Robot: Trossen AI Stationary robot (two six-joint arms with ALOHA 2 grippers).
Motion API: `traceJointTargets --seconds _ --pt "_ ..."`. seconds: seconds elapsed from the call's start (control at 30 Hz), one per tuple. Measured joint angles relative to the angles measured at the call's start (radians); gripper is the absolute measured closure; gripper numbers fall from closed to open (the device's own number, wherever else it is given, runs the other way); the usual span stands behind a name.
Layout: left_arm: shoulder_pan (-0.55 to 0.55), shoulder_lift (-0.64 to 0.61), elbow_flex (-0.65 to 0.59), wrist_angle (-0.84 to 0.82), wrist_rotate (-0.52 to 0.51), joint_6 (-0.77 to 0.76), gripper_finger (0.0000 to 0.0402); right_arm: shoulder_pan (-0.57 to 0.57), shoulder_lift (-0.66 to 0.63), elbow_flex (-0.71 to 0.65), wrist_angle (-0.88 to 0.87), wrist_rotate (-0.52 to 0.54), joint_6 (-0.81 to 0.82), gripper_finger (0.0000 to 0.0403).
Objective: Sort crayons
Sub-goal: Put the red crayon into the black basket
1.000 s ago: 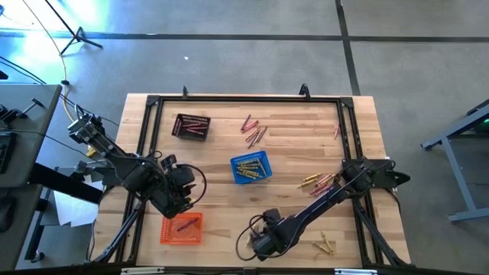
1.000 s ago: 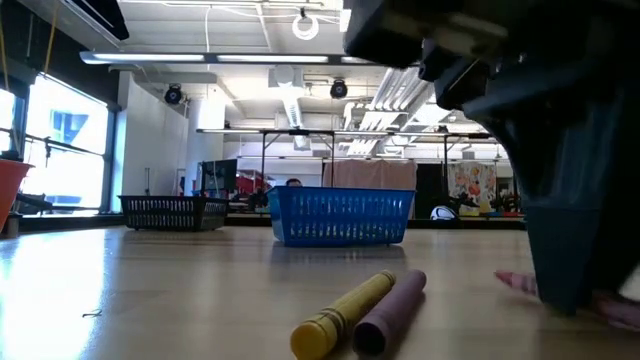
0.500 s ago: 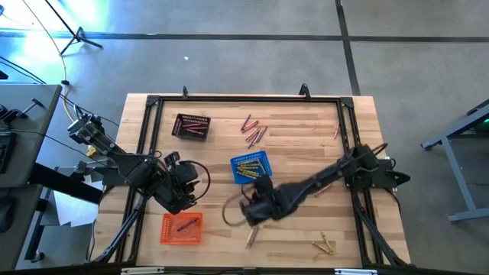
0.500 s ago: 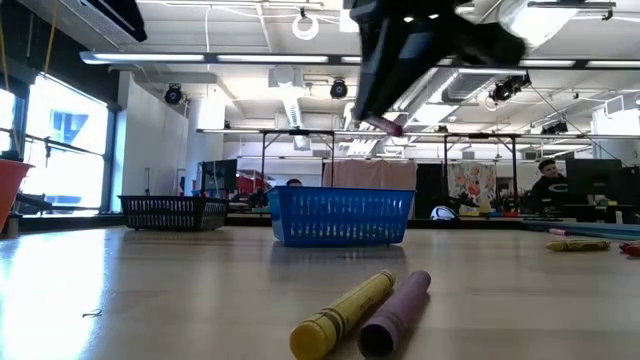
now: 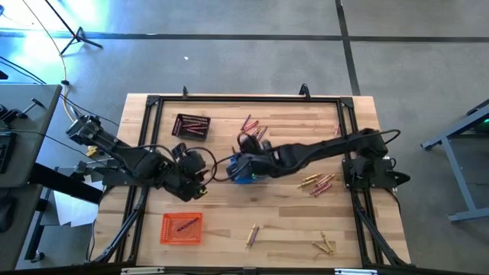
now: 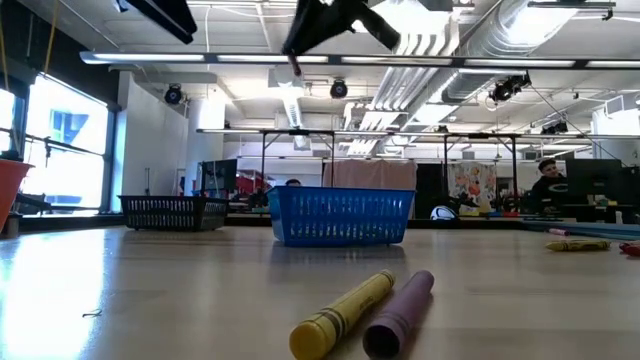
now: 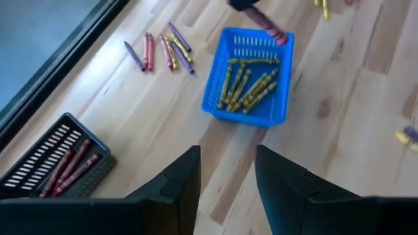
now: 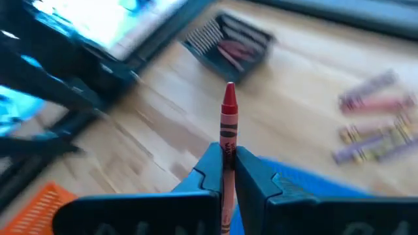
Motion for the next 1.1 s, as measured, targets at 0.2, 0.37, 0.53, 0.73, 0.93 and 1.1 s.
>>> traceJointTargets --seconds 0.2,0.37,0.53,0.73,0.93,1.1 --pt "0.06 -0.019 0.0 0.042 0.006 -0.007 0.0273 -0.042 -0.03 0.0 0.077 -0.068 -0.177 0.0394" --pt "0.089 -0.041 0.0 0.053 -0.007 -0.048 0.0273 -0.069 -0.065 0.0 0.069 -0.072 -0.241 0.0394" --pt "0.07 -0.075 0.001 0.061 -0.103 -0.208 0.0273 -0.089 -0.09 0.0 0.067 -0.07 -0.29 0.0394" --pt "0.038 -0.085 0.0 0.075 -0.164 -0.205 0.0273 -0.108 -0.102 0.0 0.074 -0.06 -0.367 0.0393" --pt "0.039 -0.096 -0.038 0.077 -0.257 -0.202 0.0273 -0.141 -0.103 0.0 0.068 -0.053 -0.407 0.0386" --pt "0.045 -0.184 -0.195 0.217 -0.263 -0.236 0.0273 -0.162 -0.115 0.0 0.02 -0.057 -0.438 0.0383"
